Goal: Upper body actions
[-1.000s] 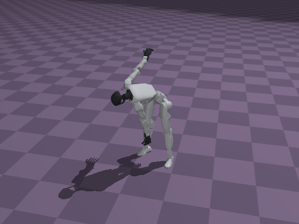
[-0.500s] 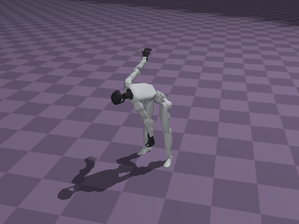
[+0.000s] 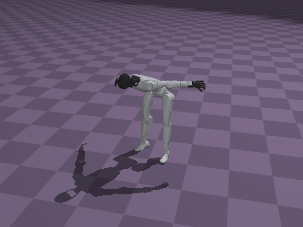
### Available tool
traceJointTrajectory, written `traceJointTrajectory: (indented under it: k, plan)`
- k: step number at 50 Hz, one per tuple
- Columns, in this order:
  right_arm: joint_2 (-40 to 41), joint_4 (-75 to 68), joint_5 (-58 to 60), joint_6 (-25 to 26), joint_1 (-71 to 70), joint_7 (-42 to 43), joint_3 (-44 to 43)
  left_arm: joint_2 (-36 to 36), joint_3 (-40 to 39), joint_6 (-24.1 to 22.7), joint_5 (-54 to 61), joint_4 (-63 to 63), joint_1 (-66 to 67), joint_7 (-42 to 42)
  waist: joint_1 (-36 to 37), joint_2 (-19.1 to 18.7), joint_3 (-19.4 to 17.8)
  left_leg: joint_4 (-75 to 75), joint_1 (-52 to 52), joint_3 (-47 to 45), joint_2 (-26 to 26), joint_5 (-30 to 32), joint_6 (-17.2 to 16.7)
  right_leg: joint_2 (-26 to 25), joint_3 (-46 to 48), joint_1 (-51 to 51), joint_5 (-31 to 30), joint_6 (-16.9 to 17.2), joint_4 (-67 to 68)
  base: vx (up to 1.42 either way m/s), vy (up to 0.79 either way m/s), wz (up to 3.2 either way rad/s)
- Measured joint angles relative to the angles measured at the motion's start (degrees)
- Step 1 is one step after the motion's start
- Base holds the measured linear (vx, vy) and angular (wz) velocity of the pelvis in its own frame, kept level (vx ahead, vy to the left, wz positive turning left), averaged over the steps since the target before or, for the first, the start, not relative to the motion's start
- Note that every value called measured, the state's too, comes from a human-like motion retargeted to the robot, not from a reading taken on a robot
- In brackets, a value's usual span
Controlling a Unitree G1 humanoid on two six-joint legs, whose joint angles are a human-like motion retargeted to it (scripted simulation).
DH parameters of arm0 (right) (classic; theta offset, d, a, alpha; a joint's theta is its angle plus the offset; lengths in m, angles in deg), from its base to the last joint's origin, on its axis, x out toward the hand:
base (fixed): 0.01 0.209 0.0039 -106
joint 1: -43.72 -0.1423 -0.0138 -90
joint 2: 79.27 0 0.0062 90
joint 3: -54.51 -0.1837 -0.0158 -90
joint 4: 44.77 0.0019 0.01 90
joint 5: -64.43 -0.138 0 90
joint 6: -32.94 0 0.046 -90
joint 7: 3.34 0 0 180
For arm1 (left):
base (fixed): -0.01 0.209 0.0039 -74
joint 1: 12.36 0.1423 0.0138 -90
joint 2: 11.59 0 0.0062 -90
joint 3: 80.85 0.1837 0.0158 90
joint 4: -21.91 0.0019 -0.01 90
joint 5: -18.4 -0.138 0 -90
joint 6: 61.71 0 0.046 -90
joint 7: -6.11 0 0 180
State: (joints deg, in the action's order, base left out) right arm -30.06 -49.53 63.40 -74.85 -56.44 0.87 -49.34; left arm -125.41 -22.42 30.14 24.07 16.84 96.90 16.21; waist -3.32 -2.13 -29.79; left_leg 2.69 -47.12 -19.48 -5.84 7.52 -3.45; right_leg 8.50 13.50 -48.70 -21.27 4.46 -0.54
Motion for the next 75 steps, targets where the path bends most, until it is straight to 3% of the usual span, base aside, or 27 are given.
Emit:
traceJointTrajectory:
  k: [10,15,19,23,26,31,36,45,51,53,59,68,75]
  plan:
    - [-2.8,4.3,7.0,1.9,-2.6,2.1,-0.7,6.7,-13.5,3.2,-7.5,2.7,17.4,-7.3,15.3,-11.3,0.0,0.8,-1.1,10.0,7.6,2.9,1.7,6.4,6.9,4.9,2.0,0.8,0.5,0.54,-0.31,1.18]
    - [-2.5,5.0,7.0,4.1,-5.0,1.5,-2.8,10.4,-20.2,5.1,-6.8,5.2,17.4,-14.8,23.9,-17.3,0.0,2.0,-3.1,14.9,9.9,4.7,2.0,7.7,9.4,5.3,2.5,0.6,0.5,0.53,-0.37,0.94]
    - [-2.5,5.7,9.3,6.5,-8.0,2.6,-5.0,13.1,-22.8,3.0,-0.7,6.6,13.3,-20.5,32.4,-22.4,0.0,2.3,-6.0,17.9,10.5,5.6,2.1,7.7,10.5,4.0,2.5,0.7,0.4,0.38,-0.46,0.57]
    - [-3.5,5.9,8.1,8.6,-11.9,3.2,-6.1,14.8,-19.6,-1.7,5.5,7.6,8.6,-27.3,40.5,-27.2,0.0,2.3,-9.5,20.5,11.1,6.4,2.2,7.1,11.8,2.3,2.8,0.5,0.4,0.41,-0.41,0.48]
    - [-3.2,6.5,7.2,11.7,-16.1,2.6,-6.3,13.9,-12.9,-2.9,4.6,8.4,5.2,-27.0,46.9,-27.7,0.0,2.3,-13.1,21.2,11.0,6.8,1.9,6.8,11.8,-0.5,3.0,0.3,0.5,0.33,-0.44,0.29]
    - [-4.1,8.8,12.9,18.3,-21.5,-4.9,-5.0,8.4,2.4,0.0,-9.6,9.7,-0.5,-18.9,58.1,-27.7,0.0,2.3,-18.7,22.0,10.9,7.0,1.9,5.6,9.7,-5.8,4.0,-0.7,1.0,0.27,-0.39,0.03]
    - [-5.2,12.4,17.5,19.6,-23.0,-7.4,-7.3,5.0,7.3,-1.8,-7.6,9.9,-6.7,-22.3,65.2,-27.7,0.0,2.3,-22.0,22.9,10.4,7.0,1.5,4.3,9.6,-8.5,4.8,-1.4,1.1,0.19,-0.32,0.02]
    - [-7.8,12.8,11.7,16.0,-17.9,-7.1,-11.0,5.4,9.0,-4.1,0.1,10.6,-9.0,-26.6,62.5,-27.7,0.0,2.3,-19.3,24.1,9.2,6.4,1.2,3.4,10.7,-6.0,5.2,-1.5,1.0,-0.10,-0.11,-0.02]
    - [-9.7,10.3,8.5,12.3,-2.9,-5.0,-18.3,6.7,12.7,-4.1,0.2,9.8,-11.2,-25.3,56.8,-27.7,0.0,2.3,-13.3,24.1,8.6,5.2,1.0,3.2,11.7,-0.6,5.2,-1.2,0.8,-0.36,-0.10,0.03]
    - [-8.5,10.5,7.5,10.6,3.7,-3.9,-22.4,6.3,15.2,-4.0,-0.8,9.0,-11.6,-23.2,54.5,-26.4,0.0,2.3,-11.4,23.4,8.4,4.7,1.1,3.1,11.5,0.7,5.1,-1.2,0.8,-0.40,0.06,-0.24]
    - [-2.3,15.0,3.0,6.5,14.6,-3.7,-27.1,4.8,21.0,-3.0,-5.9,6.9,-12.6,-15.6,42.3,-17.7,0.0,2.3,-7.9,20.3,6.7,3.1,1.3,2.2,10.0,2.1,4.6,-1.2,0.7,-0.56,0.25,-0.49]
    - [7.8,22.0,-2.4,0.9,15.2,-2.9,-20.4,-0.9,19.0,-6.2,1.3,-0.3,-15.4,-10.9,15.7,2.2,0.0,1.4,-5.6,10.1,3.2,-0.5,1.4,0.6,3.9,-1.7,2.3,-1.3,0.8,-0.57,0.53,-1.03]
    - [19.9,24.0,-10.0,-2.3,19.6,-3.4,-20.2,-8.8,18.4,-6.7,2.6,-8.7,-26.6,-5.5,-1.2,12.2,0.0,0.8,-1.6,1.4,0.2,-3.7,1.1,-1.7,-2.1,-2.9,0.7,-1.7,0.9,-0.60,0.58,-1.09]
